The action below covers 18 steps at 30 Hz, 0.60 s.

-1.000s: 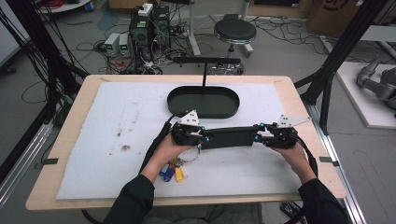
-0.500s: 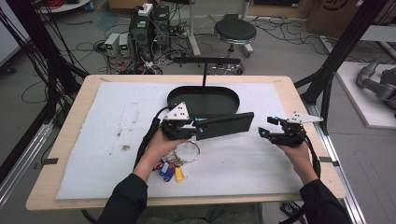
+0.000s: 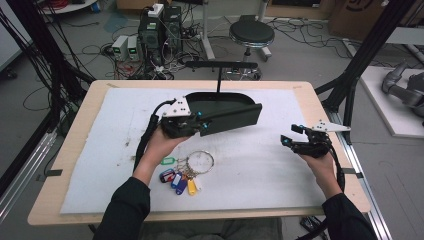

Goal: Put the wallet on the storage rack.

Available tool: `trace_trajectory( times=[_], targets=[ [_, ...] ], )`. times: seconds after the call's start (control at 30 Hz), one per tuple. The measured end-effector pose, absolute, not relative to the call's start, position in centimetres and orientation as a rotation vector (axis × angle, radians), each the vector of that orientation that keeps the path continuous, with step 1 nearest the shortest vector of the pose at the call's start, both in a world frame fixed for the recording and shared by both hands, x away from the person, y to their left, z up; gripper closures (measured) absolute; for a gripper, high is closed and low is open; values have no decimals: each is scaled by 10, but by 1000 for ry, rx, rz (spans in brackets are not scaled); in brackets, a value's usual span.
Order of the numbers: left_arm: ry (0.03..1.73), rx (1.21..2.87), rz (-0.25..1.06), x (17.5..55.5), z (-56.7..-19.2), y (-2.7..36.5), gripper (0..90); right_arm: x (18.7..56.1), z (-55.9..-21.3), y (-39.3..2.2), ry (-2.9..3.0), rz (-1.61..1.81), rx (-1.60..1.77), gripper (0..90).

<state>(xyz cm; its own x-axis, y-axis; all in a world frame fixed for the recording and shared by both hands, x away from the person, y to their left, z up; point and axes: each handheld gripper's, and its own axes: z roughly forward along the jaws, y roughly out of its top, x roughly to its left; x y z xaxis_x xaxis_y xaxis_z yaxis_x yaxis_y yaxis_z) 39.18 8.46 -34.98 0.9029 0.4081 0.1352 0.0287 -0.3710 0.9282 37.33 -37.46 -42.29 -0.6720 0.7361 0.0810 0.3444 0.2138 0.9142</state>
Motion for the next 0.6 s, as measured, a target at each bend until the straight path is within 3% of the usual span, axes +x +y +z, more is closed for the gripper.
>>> trace_trajectory(
  times=[0.6],
  targets=[
    [300, 1957, 555, 424, -356, 85, 742, 375, -424, -381, 2065, 1411, 1070, 257]
  ],
)
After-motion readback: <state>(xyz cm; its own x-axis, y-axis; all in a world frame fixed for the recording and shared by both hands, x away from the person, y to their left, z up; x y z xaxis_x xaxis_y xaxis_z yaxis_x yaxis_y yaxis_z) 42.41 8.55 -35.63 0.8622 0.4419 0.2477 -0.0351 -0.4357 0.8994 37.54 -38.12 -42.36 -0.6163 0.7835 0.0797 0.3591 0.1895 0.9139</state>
